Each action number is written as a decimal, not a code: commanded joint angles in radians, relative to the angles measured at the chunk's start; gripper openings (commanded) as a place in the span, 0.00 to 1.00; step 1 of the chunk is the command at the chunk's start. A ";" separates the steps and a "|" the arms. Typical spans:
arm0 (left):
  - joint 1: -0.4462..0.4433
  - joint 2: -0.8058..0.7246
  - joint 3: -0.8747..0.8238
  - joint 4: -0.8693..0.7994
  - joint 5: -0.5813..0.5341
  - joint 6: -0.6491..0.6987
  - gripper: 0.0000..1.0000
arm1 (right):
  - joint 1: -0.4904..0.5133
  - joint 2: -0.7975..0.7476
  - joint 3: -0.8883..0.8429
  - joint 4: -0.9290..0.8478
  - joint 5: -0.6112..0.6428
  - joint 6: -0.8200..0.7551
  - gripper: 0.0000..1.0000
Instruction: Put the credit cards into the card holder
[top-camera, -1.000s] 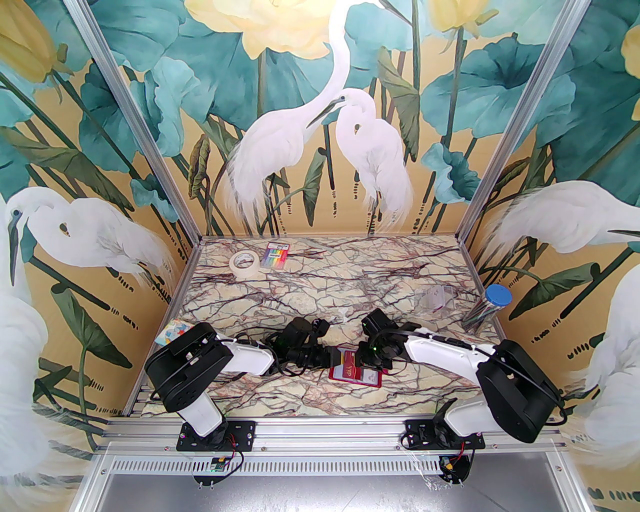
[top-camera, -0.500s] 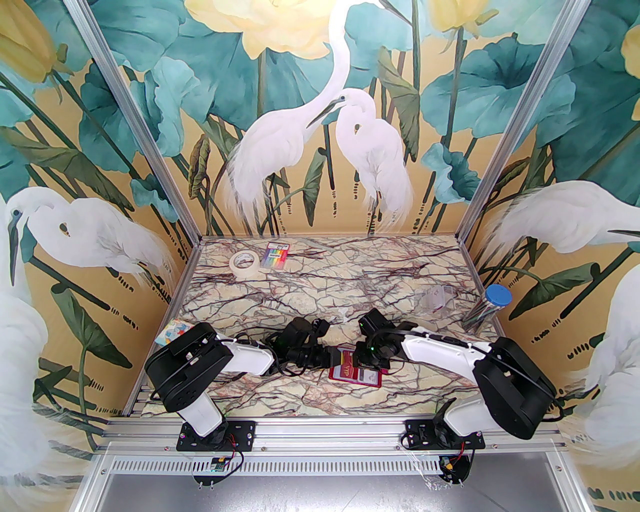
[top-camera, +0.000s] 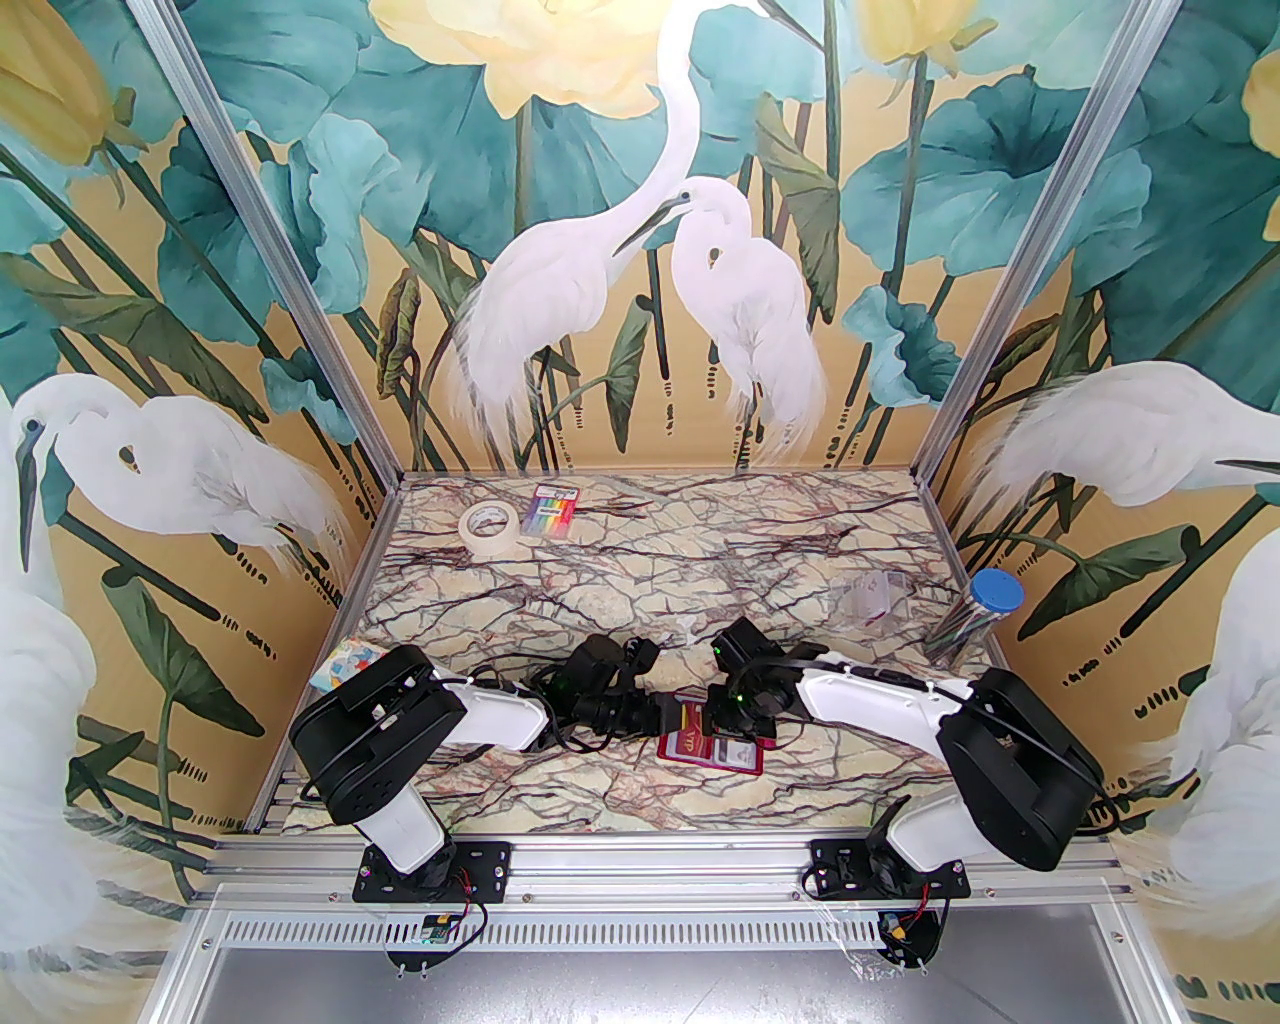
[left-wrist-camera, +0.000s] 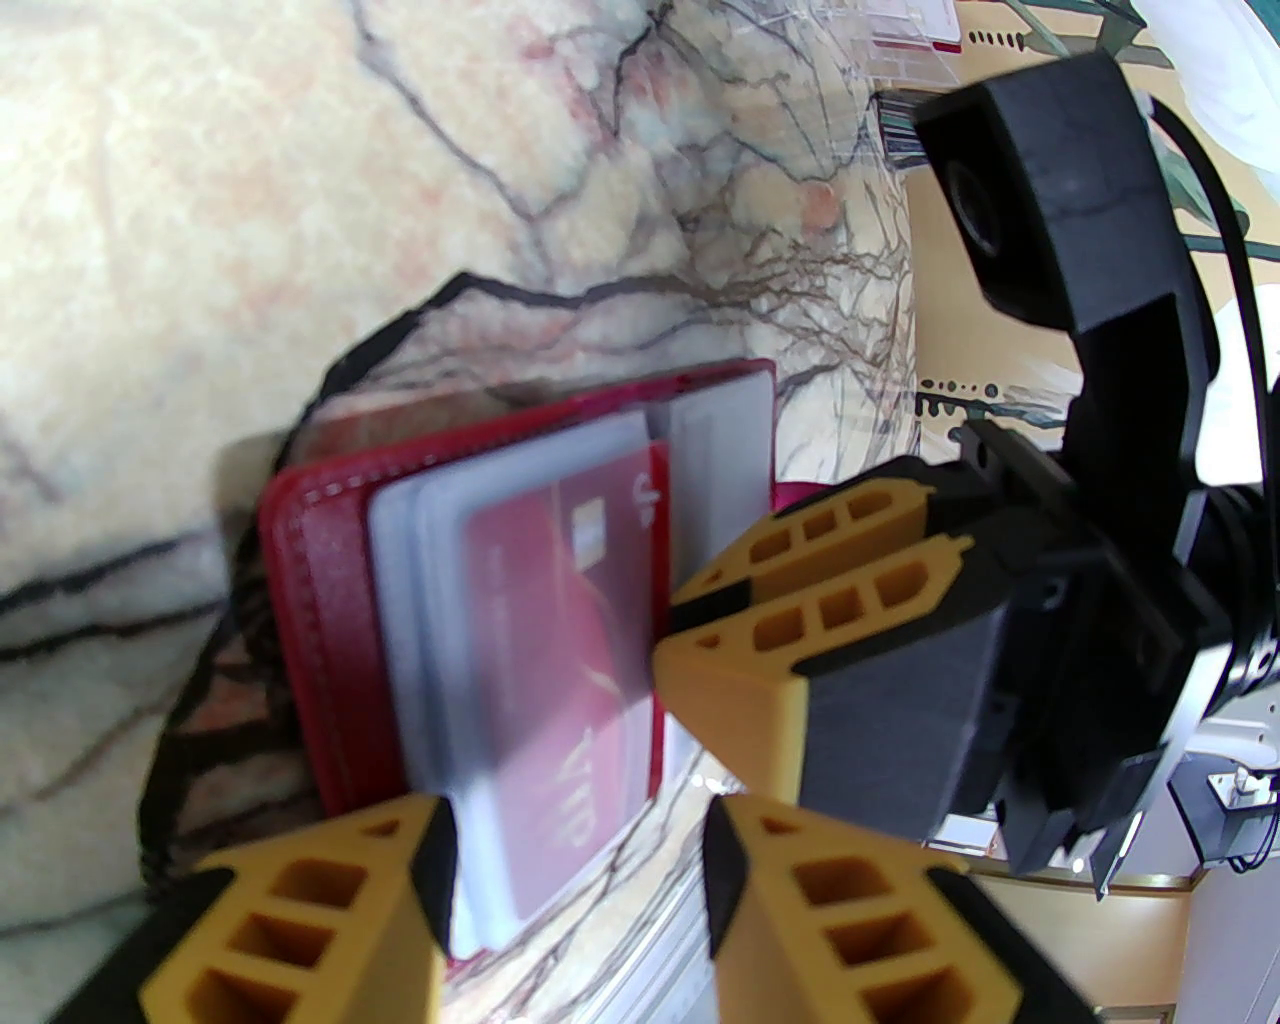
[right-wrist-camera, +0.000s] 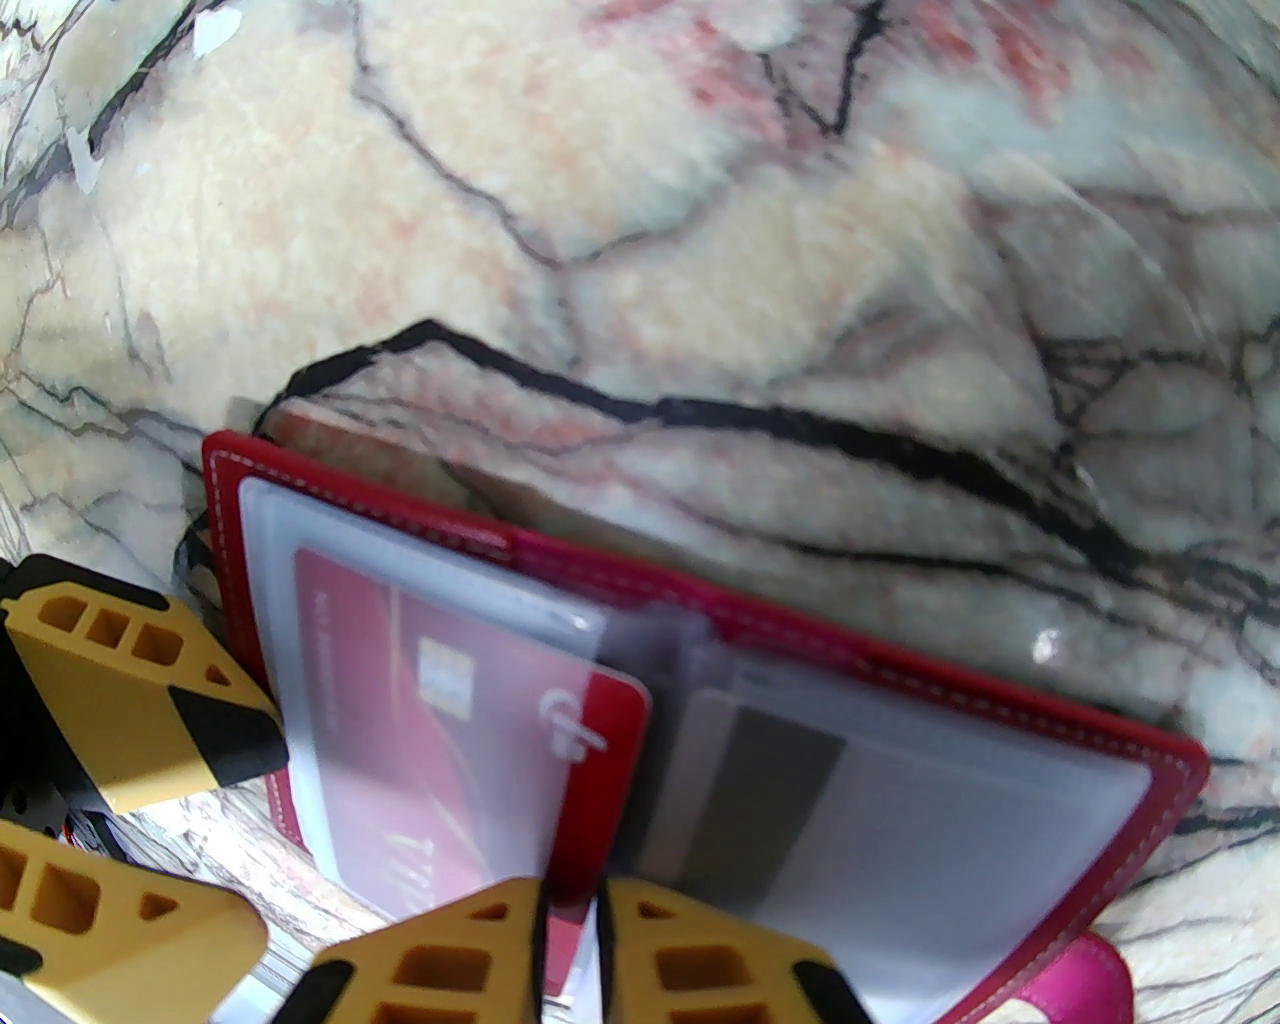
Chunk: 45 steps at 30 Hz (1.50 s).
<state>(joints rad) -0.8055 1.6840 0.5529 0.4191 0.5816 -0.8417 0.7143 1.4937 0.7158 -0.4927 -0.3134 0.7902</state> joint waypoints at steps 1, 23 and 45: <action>-0.009 0.035 0.010 -0.044 -0.023 0.024 0.46 | 0.013 0.017 0.024 0.019 -0.003 0.015 0.16; -0.009 0.033 0.007 -0.039 -0.023 0.024 0.46 | 0.035 0.023 0.036 0.052 0.000 0.033 0.15; -0.009 0.032 0.006 -0.036 -0.022 0.024 0.46 | 0.034 -0.041 0.048 -0.060 0.111 0.044 0.24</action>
<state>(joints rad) -0.8055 1.6840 0.5529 0.4191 0.5819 -0.8417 0.7444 1.4574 0.7433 -0.5289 -0.2386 0.8173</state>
